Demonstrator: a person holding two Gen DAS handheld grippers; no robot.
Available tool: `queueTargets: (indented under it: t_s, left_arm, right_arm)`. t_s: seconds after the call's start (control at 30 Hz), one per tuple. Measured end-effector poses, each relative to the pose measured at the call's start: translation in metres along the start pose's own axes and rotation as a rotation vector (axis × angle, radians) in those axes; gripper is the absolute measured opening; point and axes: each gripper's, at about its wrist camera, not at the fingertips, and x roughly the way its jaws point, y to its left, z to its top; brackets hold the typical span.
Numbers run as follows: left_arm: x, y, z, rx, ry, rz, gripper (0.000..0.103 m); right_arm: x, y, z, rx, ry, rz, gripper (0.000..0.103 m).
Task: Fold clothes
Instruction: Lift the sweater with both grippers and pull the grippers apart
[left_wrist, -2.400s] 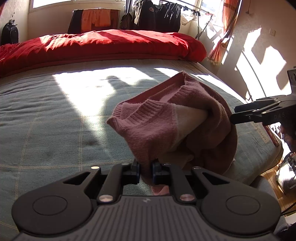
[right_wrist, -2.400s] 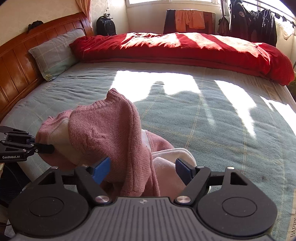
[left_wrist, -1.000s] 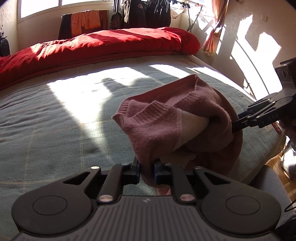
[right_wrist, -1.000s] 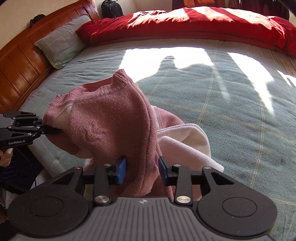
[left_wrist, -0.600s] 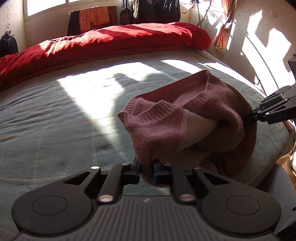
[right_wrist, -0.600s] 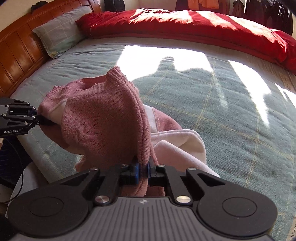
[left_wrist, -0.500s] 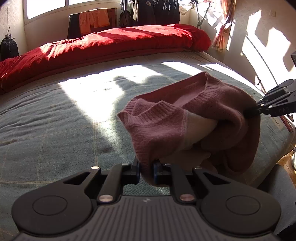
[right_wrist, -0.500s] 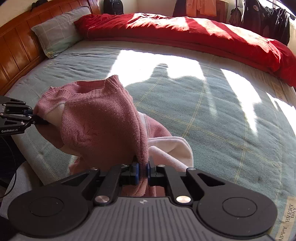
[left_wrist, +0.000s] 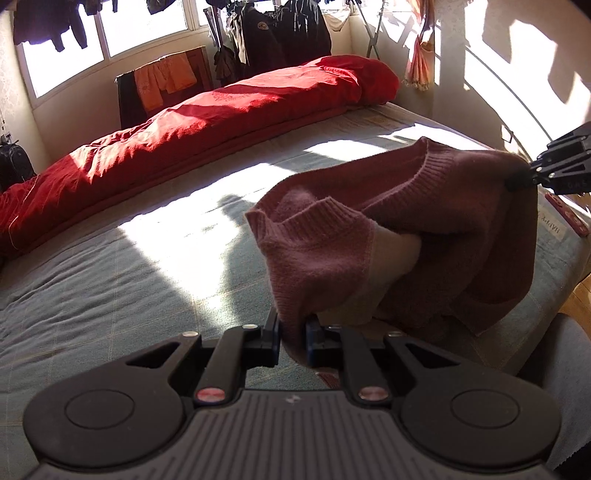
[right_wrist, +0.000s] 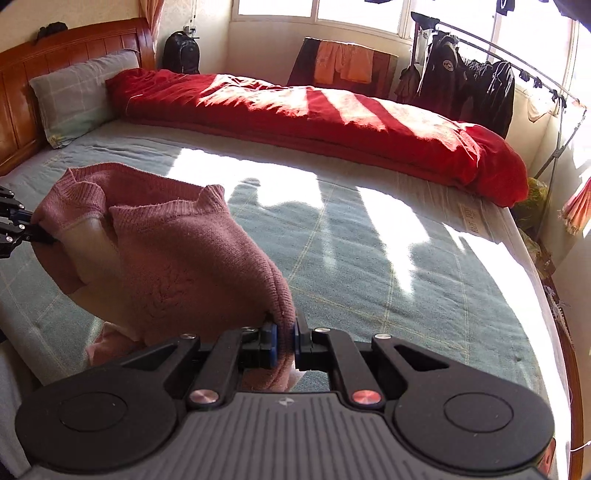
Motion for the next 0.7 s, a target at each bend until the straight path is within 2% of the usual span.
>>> queueTargets:
  t_s: [0.2,0.37,0.47,0.7]
  left_arm:
    - [-0.002,-0.008,0.015,0.04,0.046,0.017,0.012]
    - [0.003,-0.004,0.02,0.03,0.099,0.017,0.012]
    - [0.006,-0.002,0.022,0.032,0.12,0.024,0.012]
    - [0.017,0.009,0.029,0.0,0.106,0.038,0.012]
  right_arm:
    - [0.002,-0.006,-0.009,0.064,-0.034,0.036,0.009]
    - [0.009,-0.009,-0.002,0.111,-0.071,0.075,0.009]
    - [0.019,-0.011,0.002,0.12,-0.056,0.092,0.009]
    - [0.034,-0.018,0.011,0.107,-0.01,0.108,0.009]
